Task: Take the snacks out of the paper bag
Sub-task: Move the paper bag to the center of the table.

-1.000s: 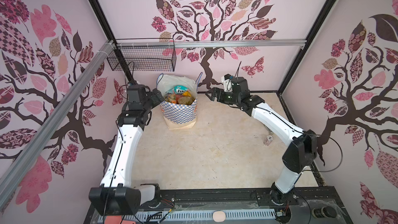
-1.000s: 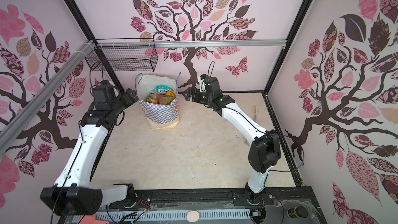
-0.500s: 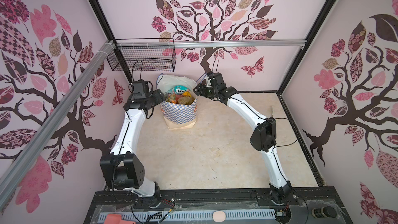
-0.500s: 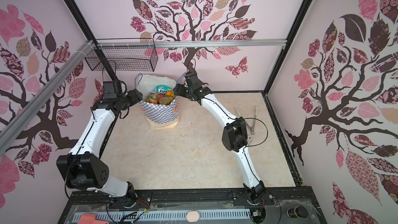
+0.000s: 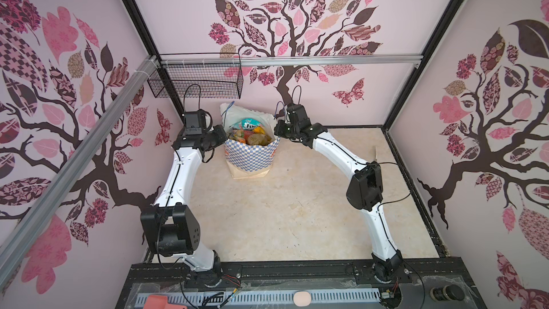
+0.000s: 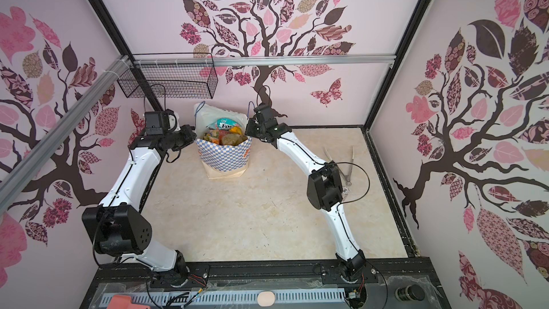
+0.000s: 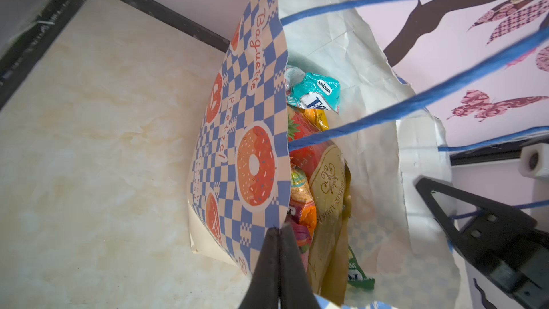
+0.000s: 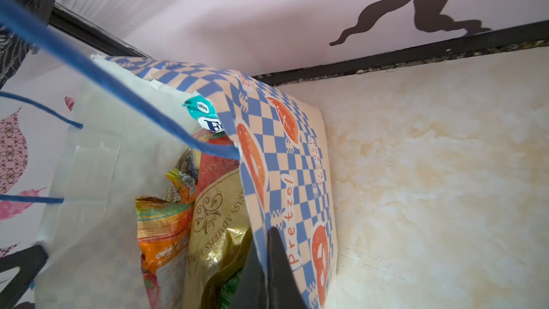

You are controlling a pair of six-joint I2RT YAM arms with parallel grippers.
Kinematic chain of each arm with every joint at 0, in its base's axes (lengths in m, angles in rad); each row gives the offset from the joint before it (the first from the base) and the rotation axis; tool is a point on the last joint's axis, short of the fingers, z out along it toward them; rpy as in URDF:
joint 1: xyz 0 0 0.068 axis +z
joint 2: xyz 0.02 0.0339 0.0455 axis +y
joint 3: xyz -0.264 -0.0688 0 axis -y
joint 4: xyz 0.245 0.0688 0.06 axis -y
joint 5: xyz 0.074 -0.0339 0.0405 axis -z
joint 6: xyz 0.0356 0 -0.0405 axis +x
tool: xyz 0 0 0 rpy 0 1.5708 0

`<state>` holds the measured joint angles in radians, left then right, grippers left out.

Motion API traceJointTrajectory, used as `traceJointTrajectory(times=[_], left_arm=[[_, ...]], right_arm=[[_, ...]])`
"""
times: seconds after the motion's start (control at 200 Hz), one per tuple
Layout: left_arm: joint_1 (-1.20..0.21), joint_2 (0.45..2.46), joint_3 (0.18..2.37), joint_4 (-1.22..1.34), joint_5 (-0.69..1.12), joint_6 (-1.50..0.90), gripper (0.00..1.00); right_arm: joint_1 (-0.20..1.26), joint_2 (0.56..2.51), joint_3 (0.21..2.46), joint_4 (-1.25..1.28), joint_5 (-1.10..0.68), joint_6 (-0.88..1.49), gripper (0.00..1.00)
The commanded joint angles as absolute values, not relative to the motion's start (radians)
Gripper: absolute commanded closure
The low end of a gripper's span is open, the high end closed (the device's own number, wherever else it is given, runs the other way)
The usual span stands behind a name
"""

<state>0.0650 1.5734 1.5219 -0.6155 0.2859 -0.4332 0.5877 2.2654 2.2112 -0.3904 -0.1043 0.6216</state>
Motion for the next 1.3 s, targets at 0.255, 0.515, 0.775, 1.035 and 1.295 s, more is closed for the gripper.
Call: traceJointTrajectory(times=[0.255,0.515,0.775,1.035,1.295], left_arm=[[-0.04,1.389,1.445,-0.575,0.442,-0.525,1.0],[-0.204,1.287,1.286,-0.539,0.405,-0.638,1.0],[-0.307,1.177,1.174,-0.544,0.308,-0.703,0.91],[-0.313,1.101,1.192,-0.669,0.18,-0.558,0.41],[-0.313,0.954,1.292,-0.761,0.044,-0.33,0.34]], right_arm=[[0.534,1.915,1.897,-0.382,-0.098,0.578,1.0],[0.478,1.645,1.549,-0.353,-0.149,0.514,1.0],[0.473,1.414,1.246,-0.332,-0.165,0.5,0.64],[0.471,1.356,1.315,-0.432,-0.109,0.452,0.12],[0.477,1.279,1.469,-0.434,-0.055,0.407,0.07]])
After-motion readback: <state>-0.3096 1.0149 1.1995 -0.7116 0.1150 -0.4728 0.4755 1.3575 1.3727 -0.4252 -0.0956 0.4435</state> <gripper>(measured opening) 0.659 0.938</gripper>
